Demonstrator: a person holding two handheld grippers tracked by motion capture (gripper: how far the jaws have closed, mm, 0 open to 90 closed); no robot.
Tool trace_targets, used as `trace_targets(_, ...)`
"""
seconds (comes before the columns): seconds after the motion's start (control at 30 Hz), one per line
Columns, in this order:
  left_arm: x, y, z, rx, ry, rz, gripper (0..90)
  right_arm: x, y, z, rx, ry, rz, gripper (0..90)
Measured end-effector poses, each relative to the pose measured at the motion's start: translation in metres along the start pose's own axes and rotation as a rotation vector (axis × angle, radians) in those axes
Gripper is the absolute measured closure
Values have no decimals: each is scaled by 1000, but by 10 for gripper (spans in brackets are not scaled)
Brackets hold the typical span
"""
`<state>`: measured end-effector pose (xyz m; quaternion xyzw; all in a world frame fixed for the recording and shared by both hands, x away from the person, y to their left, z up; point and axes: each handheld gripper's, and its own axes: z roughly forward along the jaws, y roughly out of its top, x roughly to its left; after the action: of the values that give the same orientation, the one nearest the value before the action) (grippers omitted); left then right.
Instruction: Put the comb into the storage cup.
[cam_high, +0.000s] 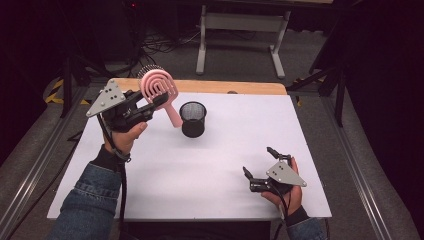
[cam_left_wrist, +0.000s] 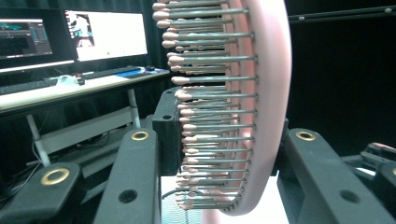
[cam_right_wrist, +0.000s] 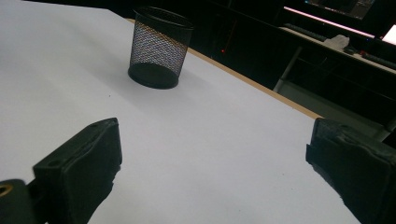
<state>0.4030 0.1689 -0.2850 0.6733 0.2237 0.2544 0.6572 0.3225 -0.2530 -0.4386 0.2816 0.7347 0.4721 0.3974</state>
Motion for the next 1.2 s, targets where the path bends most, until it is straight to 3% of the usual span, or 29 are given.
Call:
trace_targets(0.4,10,3,19,-1,15,1,629,1,0,1,0,7,-5,40)
trace_targets(0.67,17,-1,36,24,39,-9,628,1,0,1,-4,8,-4,40)
trace_targets(1.2,26,-11,73,48,47,-34,628,1,0,1,-11,14,-1,39)
